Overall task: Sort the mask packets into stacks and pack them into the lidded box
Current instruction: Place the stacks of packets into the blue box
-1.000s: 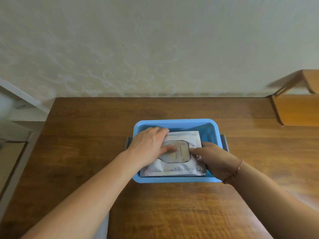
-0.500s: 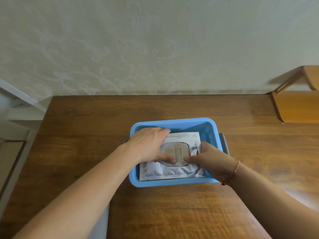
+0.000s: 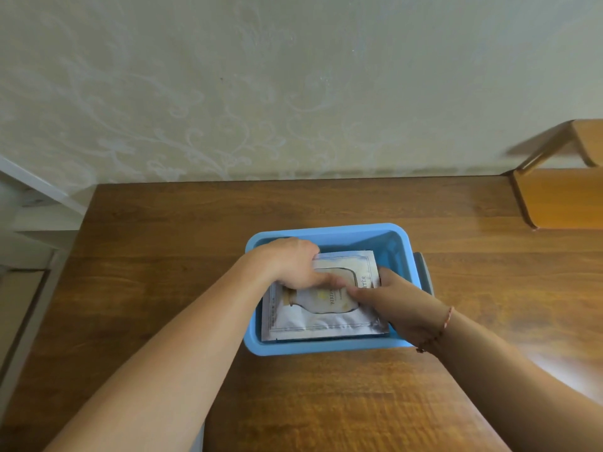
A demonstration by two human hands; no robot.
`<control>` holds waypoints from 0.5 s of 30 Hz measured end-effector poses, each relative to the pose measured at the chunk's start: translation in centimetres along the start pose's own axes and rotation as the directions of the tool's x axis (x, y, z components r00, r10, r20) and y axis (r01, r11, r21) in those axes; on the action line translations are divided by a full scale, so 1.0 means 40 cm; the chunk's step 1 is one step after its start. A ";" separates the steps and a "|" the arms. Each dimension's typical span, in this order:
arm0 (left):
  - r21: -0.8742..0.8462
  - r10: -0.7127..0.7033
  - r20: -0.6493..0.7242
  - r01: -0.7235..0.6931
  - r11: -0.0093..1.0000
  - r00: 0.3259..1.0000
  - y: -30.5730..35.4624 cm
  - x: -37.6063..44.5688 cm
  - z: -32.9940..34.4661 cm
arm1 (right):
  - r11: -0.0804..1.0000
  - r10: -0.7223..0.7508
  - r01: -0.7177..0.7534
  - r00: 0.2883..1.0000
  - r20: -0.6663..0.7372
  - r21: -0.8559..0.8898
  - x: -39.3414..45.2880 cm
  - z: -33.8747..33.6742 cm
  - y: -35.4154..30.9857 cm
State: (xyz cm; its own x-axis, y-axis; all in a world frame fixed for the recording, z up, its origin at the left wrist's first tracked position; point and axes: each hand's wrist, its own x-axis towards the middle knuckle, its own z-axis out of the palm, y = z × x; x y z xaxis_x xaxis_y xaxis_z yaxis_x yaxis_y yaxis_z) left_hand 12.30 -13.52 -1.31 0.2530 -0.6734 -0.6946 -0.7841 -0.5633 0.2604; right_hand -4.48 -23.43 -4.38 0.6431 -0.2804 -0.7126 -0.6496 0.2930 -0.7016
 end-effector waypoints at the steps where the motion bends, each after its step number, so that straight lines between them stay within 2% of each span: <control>1: -0.007 0.008 -0.006 -0.008 1.000 1.000 -0.005 -0.001 0.002 | 1.000 -0.001 0.001 1.000 -0.007 -0.003 -0.002 0.000 0.004; 8: -0.079 0.087 -0.065 -0.092 0.993 0.994 -0.030 -0.012 0.023 | 0.999 -0.035 0.034 0.997 -0.064 -0.019 -0.025 0.010 0.004; 10: -0.121 0.120 -0.063 -0.127 0.984 0.991 -0.035 -0.022 0.023 | 0.982 -0.105 0.078 0.983 -0.152 -0.173 -0.047 0.015 -0.020; 12: -0.168 0.141 -0.073 -0.151 0.974 0.987 -0.040 -0.031 0.028 | 0.865 -0.277 0.162 0.943 -0.183 -0.474 -0.077 0.017 -0.052; 14: -0.204 0.132 -0.083 -0.146 0.968 0.988 -0.039 -0.035 0.031 | 0.655 -0.414 0.220 0.904 -0.101 -0.722 -0.093 0.017 -0.090; 15: -0.211 0.125 -0.086 -0.141 0.967 0.988 -0.037 -0.035 0.030 | 0.563 -0.429 0.234 0.903 -0.038 -0.793 -0.087 0.017 -0.107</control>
State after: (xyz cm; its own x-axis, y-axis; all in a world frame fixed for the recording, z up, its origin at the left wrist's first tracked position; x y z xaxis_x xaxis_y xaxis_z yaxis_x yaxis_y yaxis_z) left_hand 12.44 -11.17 -1.54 0.2005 -0.7772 -0.5965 -0.6742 -0.5512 0.4915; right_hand -3.66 -23.09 1.13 0.8437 -0.4132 -0.3427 -0.5364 -0.6252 -0.5669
